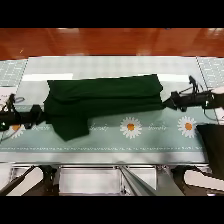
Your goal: Fold the shirts.
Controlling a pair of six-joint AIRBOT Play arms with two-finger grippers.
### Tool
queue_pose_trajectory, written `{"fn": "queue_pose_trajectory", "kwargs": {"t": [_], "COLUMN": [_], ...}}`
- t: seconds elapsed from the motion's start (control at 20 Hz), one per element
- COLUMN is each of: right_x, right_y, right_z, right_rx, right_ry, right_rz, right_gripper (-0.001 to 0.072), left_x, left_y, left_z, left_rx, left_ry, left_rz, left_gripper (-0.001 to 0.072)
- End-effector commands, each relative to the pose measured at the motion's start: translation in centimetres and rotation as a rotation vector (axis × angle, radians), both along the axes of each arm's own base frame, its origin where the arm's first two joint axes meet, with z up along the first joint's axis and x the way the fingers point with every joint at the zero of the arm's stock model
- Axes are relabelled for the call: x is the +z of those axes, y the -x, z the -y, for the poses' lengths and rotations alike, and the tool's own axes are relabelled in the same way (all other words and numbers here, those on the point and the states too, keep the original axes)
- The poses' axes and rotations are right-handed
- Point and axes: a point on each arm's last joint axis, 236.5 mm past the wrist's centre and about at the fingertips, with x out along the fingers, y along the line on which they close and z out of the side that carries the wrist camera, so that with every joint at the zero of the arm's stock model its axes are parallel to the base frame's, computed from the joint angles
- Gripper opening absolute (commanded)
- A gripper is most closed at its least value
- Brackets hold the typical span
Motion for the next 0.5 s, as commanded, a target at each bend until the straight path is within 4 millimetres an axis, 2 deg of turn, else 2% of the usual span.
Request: {"fn": "queue_pose_trajectory", "kwargs": {"t": [0.0, 0.1, 0.25, 0.45], "right_x": [2.4, 2.2, 1.4, 0.3], "right_y": [-5.1, -8.3, -12.2, -15.2], "right_z": [-0.4, -1.0, -0.5, 0.0], "right_rx": [0.034, 0.037, 0.009, -0.011], "right_ry": [0.030, 0.032, 0.025, 0.015], "right_rz": [0.086, 0.101, 0.100, 0.100], "right_gripper": [0.0019, 0.0019, 0.0019, 0.0019], "left_x": [2.8, 3.3, 3.4, 2.0], "left_y": [-6.3, -10.6, -16.6, -21.3], "left_z": [-0.5, 0.0, -0.1, 0.6], "left_rx": [-0.040, -0.058, -0.052, -0.081], "left_ry": [-0.062, -0.079, -0.066, -0.026], "left_rz": [0.094, 0.127, 0.141, 0.117], "left_gripper": [0.0019, 0.0019, 0.0019, 0.0019]}}
